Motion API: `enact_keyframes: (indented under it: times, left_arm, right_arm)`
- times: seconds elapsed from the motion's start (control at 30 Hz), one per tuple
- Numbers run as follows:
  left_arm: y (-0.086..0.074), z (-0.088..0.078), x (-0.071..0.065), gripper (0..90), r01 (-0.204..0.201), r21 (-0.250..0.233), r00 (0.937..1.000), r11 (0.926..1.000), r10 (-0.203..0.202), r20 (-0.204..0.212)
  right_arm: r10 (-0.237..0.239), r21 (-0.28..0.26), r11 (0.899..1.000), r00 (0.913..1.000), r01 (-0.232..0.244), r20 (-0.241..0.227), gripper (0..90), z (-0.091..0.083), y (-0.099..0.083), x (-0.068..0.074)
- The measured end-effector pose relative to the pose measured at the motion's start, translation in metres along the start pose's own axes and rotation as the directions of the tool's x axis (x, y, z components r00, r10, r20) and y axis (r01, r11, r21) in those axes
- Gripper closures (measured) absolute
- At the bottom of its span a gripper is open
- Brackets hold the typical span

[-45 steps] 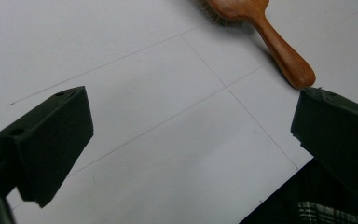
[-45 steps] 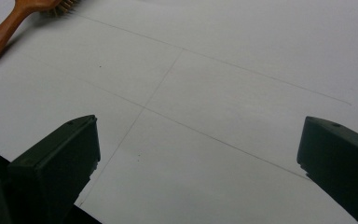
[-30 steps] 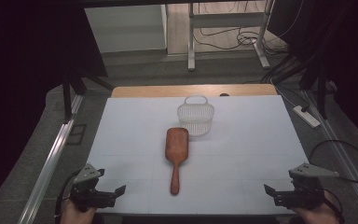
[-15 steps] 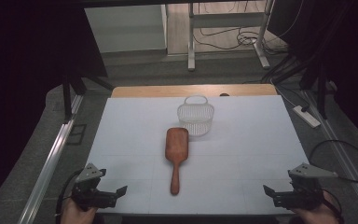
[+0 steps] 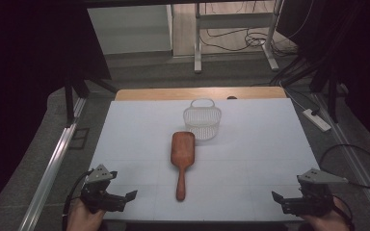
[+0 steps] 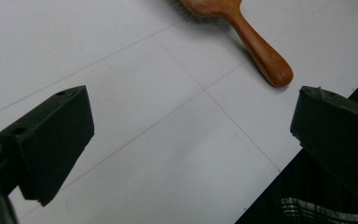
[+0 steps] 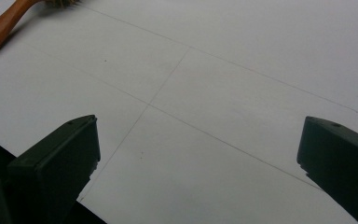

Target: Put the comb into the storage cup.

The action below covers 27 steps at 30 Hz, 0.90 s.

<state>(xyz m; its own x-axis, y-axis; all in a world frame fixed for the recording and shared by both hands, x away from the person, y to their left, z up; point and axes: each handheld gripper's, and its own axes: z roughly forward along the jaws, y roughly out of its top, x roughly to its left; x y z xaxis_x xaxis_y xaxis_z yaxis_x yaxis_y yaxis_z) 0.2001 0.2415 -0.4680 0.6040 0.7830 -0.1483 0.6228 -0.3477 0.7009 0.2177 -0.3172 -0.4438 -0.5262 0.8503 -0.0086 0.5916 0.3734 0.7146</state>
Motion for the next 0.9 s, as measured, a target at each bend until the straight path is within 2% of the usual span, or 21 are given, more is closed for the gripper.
enact_keyframes:
  times: [0.17, 0.4, 0.5, 0.67, 0.9]
  left_arm:
    - [0.004, 0.003, -0.001, 0.0, -0.016, 0.002, 0.9999, 0.9999, 0.016, 0.001]
    - [0.011, 0.011, -0.001, 0.0, -0.015, 0.004, 0.9993, 0.9999, 0.014, 0.035]
    - [0.015, 0.015, -0.002, 0.0, -0.021, 0.008, 0.9988, 0.9997, 0.021, 0.045]
    - [0.022, 0.019, -0.002, 0.0, -0.015, -0.001, 0.9982, 0.9999, 0.015, 0.059]
    - [0.032, 0.029, -0.003, 0.0, -0.039, 0.019, 0.9971, 0.999, 0.038, 0.066]
  right_arm:
    - [0.004, -0.005, 1.0, 1.0, -0.004, -0.007, 0.0, 0.0, 0.0, -0.001]
    - [0.015, -0.011, 1.0, 0.9998, -0.015, -0.016, 0.0, -0.001, 0.0, -0.002]
    - [0.031, 0.004, 1.0, 0.9991, -0.03, -0.03, 0.0, -0.001, 0.0, -0.002]
    - [0.028, 0.001, 1.0, 0.9992, -0.028, -0.03, 0.0, -0.001, 0.0, -0.002]
    - [0.026, 0.006, 1.0, 0.9992, -0.026, -0.032, 0.0, 0.0, 0.0, -0.002]
